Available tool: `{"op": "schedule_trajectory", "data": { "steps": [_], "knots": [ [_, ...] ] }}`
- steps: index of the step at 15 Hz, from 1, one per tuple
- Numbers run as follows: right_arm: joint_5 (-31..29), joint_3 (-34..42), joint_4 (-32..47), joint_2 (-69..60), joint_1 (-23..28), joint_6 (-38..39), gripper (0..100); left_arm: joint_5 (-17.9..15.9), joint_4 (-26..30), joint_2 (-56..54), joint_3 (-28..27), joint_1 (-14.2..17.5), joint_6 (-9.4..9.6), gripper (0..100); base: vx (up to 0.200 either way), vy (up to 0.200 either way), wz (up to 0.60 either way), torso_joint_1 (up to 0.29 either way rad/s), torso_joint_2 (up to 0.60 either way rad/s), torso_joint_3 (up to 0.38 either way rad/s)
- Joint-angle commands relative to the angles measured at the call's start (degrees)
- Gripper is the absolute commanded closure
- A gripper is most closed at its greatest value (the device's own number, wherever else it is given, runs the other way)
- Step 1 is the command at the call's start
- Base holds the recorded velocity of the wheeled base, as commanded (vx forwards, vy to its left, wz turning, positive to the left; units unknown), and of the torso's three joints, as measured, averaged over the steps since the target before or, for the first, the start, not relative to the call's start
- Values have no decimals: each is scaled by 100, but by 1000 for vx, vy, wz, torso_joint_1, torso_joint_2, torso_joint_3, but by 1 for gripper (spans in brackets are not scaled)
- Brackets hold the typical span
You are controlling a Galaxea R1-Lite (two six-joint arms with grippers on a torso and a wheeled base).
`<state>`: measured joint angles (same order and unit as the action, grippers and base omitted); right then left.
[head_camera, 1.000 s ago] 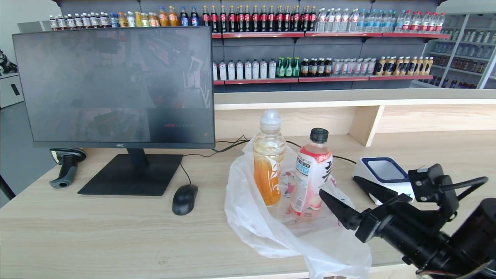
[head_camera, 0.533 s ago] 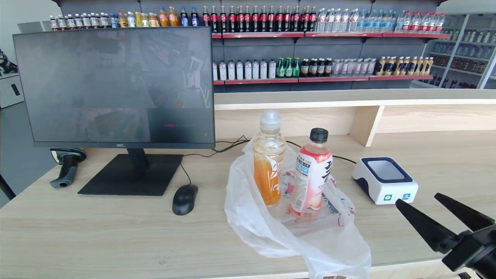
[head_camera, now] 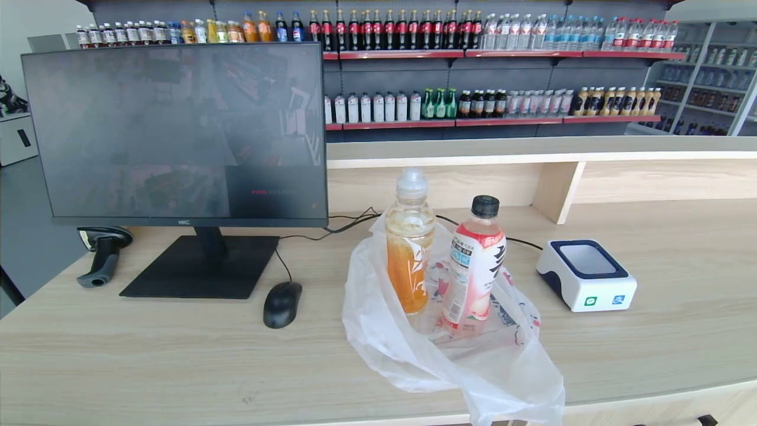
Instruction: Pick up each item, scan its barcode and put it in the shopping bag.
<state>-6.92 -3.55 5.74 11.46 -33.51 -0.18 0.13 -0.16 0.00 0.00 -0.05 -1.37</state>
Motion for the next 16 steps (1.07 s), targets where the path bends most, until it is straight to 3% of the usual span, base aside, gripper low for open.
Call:
{"op": "schedule_trajectory", "data": {
  "steps": [1, 4, 5, 6, 8, 10, 13, 15, 16],
  "knots": [
    [86, -93, 76, -698, 178, 282, 0, 4, -2, 0, 0, -4, -4, 0, 0, 0, 0, 0, 0, 0],
    [77, -85, 67, -390, 583, -96, 0, 4, -2, 0, 0, 5, -13, 0, 0, 0, 0, 0, 0, 0],
    [-134, -93, 67, -355, 1075, -105, 0, 4, -2, 0, 0, -4, -4, 0, 0, 0, 0, 0, 0, 0],
    [-266, -93, 59, -205, 1892, -87, 0, 4, -2, 0, 0, 5, -4, 0, 0, 0, 0, 0, 0, 0],
    [-90, -93, 67, -56, 3149, -96, 0, 4, -11, 0, 0, -4, -13, 0, 0, 0, 0, 0, 0, 0],
    [7, -85, 59, -293, 3298, -184, 0, 4, -11, 0, 0, -4, -4, 0, 0, 0, 0, 0, 0, 0],
    [183, -58, 50, -759, 3131, -70, 0, 4, -11, 0, 0, 5, -13, 0, 0, 0, 0, 0, 0, 0],
    [288, 223, -521, -759, 3140, -52, 0, 4, -2, 0, 0, -4, 5, 0, 0, 0, 0, 0, 0, 0],
    [789, 355, -644, -830, 3184, -272, 0, 4, -2, 0, 0, 5, -4, 0, 0, 0, 0, 0, 0, 0]
  ]
}}
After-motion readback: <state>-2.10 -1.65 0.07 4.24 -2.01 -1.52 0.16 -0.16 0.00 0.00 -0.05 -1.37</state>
